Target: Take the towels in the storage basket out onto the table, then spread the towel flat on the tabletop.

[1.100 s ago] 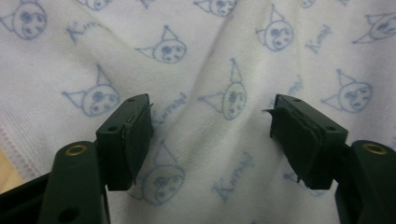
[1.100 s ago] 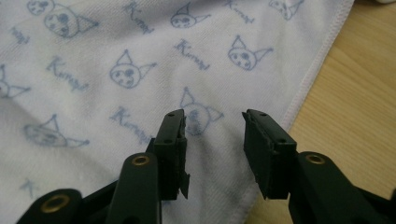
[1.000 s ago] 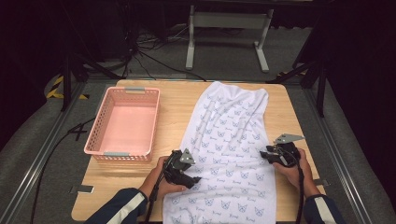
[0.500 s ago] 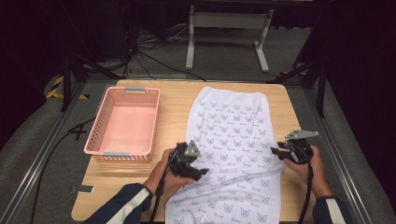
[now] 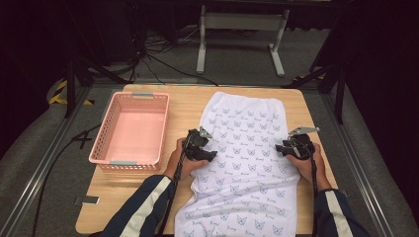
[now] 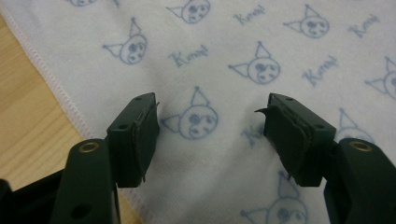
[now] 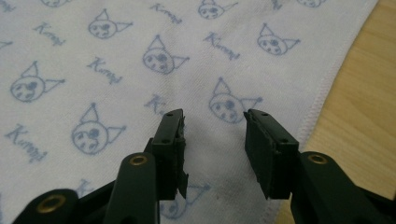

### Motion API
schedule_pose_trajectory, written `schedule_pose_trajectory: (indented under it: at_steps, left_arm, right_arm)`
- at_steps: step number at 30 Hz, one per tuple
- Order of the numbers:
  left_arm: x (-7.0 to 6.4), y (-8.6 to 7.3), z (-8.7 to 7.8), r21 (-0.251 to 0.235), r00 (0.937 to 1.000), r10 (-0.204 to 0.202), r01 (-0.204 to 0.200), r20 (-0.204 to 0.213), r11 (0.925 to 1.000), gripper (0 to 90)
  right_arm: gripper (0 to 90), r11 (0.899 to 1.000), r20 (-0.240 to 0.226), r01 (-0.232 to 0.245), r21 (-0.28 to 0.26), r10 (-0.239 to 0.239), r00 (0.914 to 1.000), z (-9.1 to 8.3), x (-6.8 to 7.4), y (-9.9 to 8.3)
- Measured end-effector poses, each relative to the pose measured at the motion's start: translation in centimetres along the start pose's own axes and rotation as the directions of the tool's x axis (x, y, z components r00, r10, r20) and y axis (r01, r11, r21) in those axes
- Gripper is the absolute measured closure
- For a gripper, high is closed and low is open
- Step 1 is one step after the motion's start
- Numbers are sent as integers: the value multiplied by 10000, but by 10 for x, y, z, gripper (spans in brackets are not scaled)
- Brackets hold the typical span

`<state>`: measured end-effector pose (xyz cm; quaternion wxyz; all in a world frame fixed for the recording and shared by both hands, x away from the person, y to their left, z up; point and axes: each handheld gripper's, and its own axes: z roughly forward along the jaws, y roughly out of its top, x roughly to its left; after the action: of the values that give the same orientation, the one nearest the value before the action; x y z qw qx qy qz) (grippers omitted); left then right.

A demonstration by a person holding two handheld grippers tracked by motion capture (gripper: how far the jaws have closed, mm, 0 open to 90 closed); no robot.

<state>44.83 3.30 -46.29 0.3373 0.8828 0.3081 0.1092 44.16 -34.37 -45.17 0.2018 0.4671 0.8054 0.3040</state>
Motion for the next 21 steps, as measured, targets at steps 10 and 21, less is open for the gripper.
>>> schedule_pose_trajectory:
  at_steps: [10, 21]
  left_arm:
    - [-16, -22, -19, 123, 9989, 312, -316, 359, 9994, 345]
    - [-14, -5, -31, -52, 9969, 51, -47, 783, 10000, 266]
  right_arm:
    - [581, 9995, -256, 254, 173, -249, 9994, -11, 5, -10]
    - [559, 9941, -289, 680, 850, -658, 9974, -40, 10, -23]
